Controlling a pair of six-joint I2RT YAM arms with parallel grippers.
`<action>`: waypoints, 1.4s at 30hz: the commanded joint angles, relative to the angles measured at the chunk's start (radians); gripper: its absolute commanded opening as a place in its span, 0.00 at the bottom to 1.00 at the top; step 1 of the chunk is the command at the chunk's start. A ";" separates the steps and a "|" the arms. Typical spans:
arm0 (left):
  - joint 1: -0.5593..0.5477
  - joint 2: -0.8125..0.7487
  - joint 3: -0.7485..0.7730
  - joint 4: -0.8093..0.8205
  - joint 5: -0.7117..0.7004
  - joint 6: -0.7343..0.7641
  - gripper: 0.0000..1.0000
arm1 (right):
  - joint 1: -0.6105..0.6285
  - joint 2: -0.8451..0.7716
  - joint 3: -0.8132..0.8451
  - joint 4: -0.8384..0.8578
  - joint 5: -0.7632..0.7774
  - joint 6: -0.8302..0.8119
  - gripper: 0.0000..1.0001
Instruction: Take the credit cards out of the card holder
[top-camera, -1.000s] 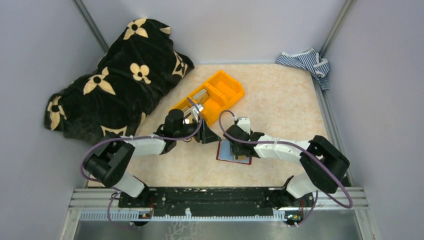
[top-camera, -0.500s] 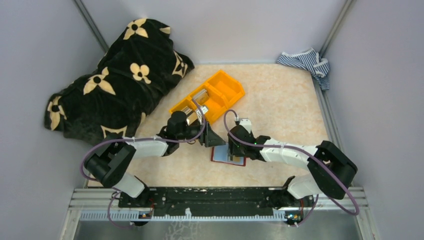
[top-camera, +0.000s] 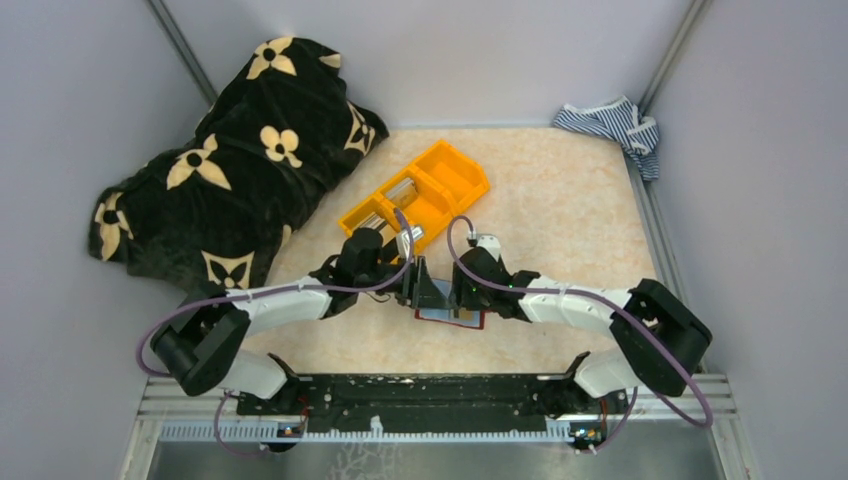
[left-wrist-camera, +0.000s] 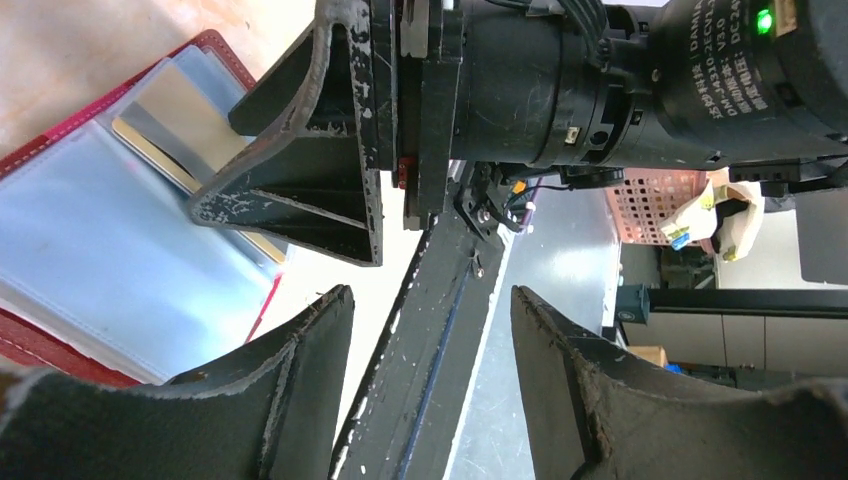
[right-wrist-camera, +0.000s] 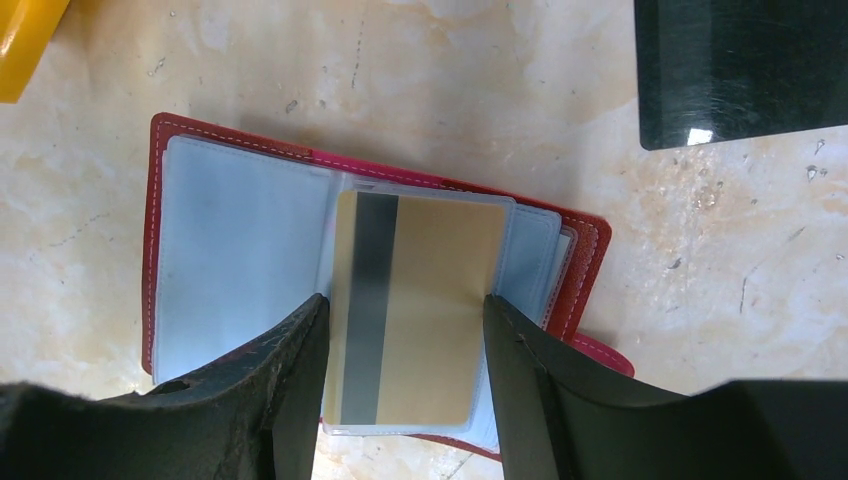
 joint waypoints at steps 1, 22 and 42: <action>-0.020 -0.028 0.011 -0.115 -0.050 0.015 0.66 | -0.002 0.032 0.000 0.016 -0.027 0.016 0.00; -0.114 0.174 0.144 -0.219 -0.196 0.102 0.68 | -0.001 0.058 0.008 0.010 -0.012 0.005 0.00; -0.115 0.200 0.158 -0.127 -0.223 0.079 0.65 | 0.023 0.115 0.009 0.044 -0.033 0.005 0.00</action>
